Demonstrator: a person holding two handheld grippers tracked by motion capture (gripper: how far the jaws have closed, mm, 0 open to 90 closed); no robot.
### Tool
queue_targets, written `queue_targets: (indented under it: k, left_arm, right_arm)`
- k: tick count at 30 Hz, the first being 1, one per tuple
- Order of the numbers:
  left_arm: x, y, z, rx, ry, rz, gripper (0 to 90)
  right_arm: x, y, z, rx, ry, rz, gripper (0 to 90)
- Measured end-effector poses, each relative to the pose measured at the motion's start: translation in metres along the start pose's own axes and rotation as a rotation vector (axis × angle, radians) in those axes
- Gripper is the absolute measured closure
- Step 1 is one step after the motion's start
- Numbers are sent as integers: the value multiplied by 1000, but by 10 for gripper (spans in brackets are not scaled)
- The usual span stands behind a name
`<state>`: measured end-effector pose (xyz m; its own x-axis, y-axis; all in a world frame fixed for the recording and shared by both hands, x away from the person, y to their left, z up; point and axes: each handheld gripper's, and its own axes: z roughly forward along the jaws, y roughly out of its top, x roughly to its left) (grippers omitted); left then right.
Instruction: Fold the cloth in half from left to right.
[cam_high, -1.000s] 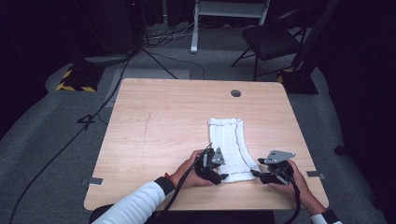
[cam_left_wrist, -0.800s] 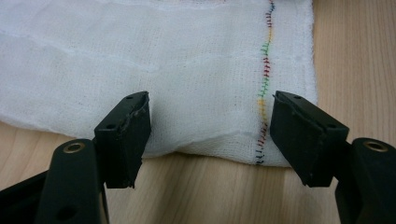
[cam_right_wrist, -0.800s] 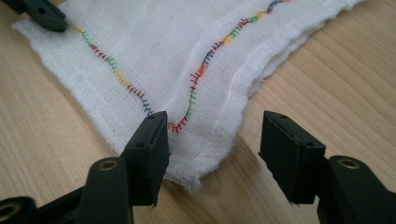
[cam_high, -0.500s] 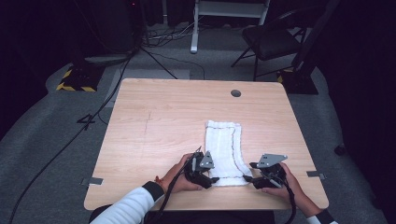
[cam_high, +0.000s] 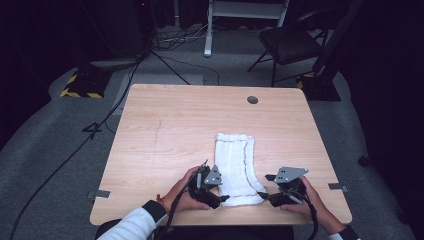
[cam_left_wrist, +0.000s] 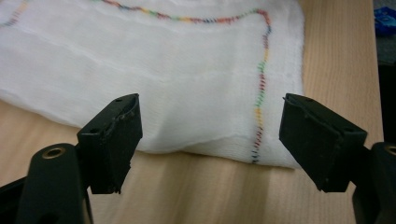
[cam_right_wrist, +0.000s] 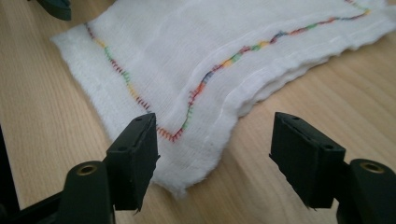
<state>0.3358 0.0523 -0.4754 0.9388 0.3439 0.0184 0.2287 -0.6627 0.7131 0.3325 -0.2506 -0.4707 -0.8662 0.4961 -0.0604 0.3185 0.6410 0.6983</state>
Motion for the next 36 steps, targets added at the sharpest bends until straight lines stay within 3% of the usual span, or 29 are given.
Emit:
queue_targets:
  k: [3, 4, 5, 6, 7, 8, 9, 10, 13, 14, 15, 17, 18, 20, 21, 23, 25, 26, 31, 33, 36]
  left_arm:
    - [13, 6, -12, -50, 32, -16, 216]
    - [13, 6, -12, -50, 32, -16, 216]
    - [23, 6, -15, -73, 8, -23, 216]
    - [23, 6, -15, -73, 8, -23, 215]
    - [36, 9, -15, -76, 27, -7, 209]
    - [36, 9, -15, -76, 27, -7, 205]
    - [42, 11, -14, -68, 33, -10, 202]
    - [54, 15, -12, -70, 67, -27, 201]
    - [65, 19, -10, -79, 79, -40, 204]
    - [78, 23, -5, -74, 93, -65, 205]
    - [85, 26, 0, -68, 104, -79, 207]
    - [96, 30, 8, -42, 148, -83, 206]
    - [96, 30, 8, -42, 148, -83, 206]
    - [109, 35, 16, -41, 166, -106, 206]
    - [122, 40, 22, -56, 180, -144, 207]
    - [135, 42, 30, -57, 194, -167, 213]
    - [146, 43, 37, -52, 177, -198, 213]
    - [152, 42, 43, -38, 193, -219, 212]
    - [163, 37, 57, -9, 201, -267, 212]
    - [165, 34, 61, -5, 182, -290, 209]
    - [166, 31, 65, 13, 176, -292, 206]
  right_arm:
    - [-7, 6, -5, -28, -28, 9, 343]
    - [-7, 6, -5, -28, -28, 9, 343]
    - [-14, 12, -5, -40, -47, 14, 364]
    - [-17, 14, -4, -40, -54, 14, 380]
    - [-22, 18, 0, -31, -70, 4, 384]
    - [-22, 18, 0, -31, -70, 4, 384]
    - [-32, 26, 8, -8, -107, -6, 401]
    - [-38, 30, 12, -15, -113, 5, 411]
    - [-48, 37, 19, -15, -118, 30, 407]
    - [-61, 47, 28, -20, -122, 57, 405]
    - [-65, 51, 32, -22, -124, 63, 405]
    - [-79, 60, 43, -17, -136, 82, 399]
    - [-79, 60, 43, -17, -136, 82, 399]
    - [-97, 73, 57, -23, -148, 117, 395]
    - [-102, 76, 61, -22, -150, 121, 395]
    - [-110, 80, 70, -18, -165, 130, 392]
    - [-119, 83, 81, -13, -162, 158, 391]
    - [-121, 84, 85, -8, -166, 161, 390]
    - [-127, 86, 103, 17, -149, 176, 387]
    - [-127, 84, 112, 42, -135, 187, 382]
    - [-128, 82, 115, 46, -130, 191, 379]
